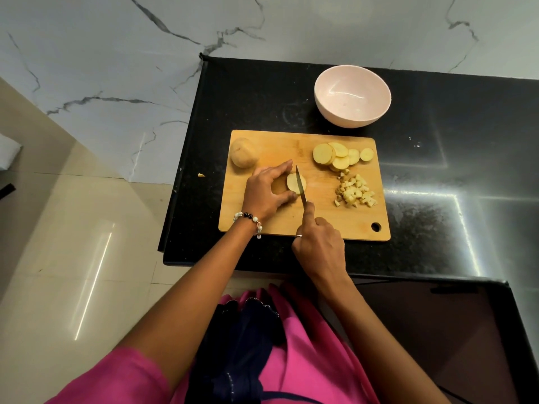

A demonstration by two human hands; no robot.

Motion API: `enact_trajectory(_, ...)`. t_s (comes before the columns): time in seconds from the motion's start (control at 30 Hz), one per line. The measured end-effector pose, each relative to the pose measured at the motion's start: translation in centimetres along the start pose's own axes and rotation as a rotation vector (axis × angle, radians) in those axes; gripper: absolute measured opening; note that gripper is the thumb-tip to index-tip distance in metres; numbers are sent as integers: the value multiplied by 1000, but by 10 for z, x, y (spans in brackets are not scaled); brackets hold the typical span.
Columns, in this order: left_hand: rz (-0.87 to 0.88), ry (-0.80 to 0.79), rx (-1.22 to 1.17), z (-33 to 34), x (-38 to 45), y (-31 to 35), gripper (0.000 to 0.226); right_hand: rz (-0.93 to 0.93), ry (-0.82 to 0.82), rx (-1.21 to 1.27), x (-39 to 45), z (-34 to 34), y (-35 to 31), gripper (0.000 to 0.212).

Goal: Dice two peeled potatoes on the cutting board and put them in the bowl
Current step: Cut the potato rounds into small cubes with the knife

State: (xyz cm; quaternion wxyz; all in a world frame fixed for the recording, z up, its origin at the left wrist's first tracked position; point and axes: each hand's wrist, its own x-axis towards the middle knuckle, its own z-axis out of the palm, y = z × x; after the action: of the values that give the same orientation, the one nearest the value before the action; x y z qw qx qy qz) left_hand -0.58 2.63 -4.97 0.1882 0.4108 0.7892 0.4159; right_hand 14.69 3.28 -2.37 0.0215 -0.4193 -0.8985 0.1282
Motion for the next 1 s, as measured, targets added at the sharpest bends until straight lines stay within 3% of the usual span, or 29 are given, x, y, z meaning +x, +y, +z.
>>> enact_trajectory(0.4,5,43,-6,5,3,-4,61,-16,-85,-128,4,4,-5,65)
enact_trajectory(0.63,12,35,-1,5,2,-6,64,-2,-122,-52,-23,-9,2,63)
enact_trajectory(0.8,21,27,-27,2,2,-6,74,0,-61,-23,-7,-18,-3,60)
enact_trajectory(1.0,25,64,-26,3,2,-8,69,-15,-71,-41,9,-10,-4,61)
